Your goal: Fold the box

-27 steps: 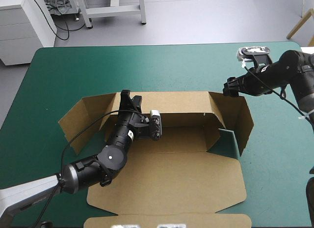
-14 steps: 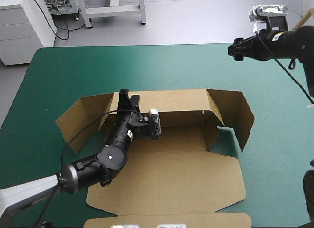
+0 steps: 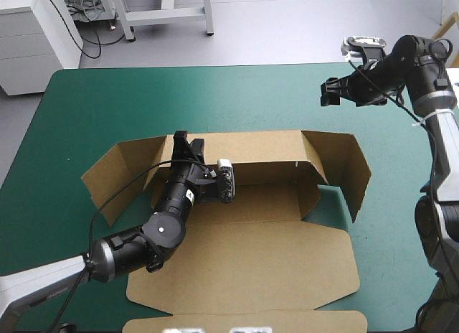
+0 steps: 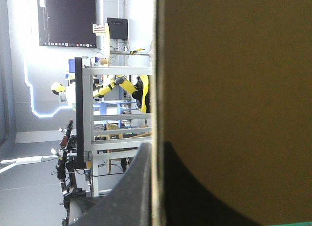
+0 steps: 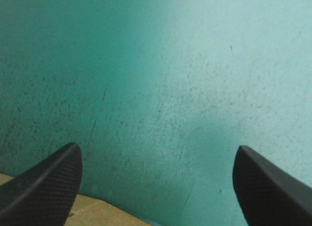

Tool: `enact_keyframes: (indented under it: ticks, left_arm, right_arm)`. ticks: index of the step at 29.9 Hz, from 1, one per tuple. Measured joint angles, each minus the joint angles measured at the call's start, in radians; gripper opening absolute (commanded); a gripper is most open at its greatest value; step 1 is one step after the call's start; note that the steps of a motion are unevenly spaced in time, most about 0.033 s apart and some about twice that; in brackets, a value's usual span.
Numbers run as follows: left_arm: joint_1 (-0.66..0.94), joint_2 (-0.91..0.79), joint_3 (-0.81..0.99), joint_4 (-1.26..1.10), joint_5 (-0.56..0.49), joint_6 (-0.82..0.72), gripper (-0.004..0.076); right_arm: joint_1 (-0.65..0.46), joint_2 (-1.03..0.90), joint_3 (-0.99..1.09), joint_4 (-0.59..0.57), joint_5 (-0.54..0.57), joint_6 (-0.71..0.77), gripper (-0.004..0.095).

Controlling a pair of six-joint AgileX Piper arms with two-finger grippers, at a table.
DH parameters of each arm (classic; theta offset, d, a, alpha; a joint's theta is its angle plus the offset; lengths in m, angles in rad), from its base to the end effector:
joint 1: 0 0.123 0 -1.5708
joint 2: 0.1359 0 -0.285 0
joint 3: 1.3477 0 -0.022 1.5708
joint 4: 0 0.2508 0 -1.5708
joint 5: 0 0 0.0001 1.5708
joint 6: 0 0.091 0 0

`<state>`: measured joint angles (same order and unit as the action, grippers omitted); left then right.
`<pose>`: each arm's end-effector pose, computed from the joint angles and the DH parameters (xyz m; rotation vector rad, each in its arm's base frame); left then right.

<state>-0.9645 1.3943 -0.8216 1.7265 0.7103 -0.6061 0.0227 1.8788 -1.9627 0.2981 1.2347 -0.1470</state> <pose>0.2111 -0.2014 0.2862 1.3990 1.3121 0.8071 0.4086 0.0345 0.3689 -0.1870 2.5907 0.3589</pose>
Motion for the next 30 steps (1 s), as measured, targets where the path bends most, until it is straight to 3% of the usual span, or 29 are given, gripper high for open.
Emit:
enact_keyframes:
  ticks: [19, 30]
  left_arm:
    - [0.000, 0.000, 0.000, -0.001, 0.002, 0.000, -0.0010]
    - [0.000, 0.000, 0.000, -0.001, 0.003, 0.000, -0.0010]
  right_arm:
    - [0.000, -0.222, 0.371, 0.003, -0.018, -0.081, 0.0763]
    - [-0.001, -0.394, 0.645, 0.017, -0.126, -0.096, 0.0758]
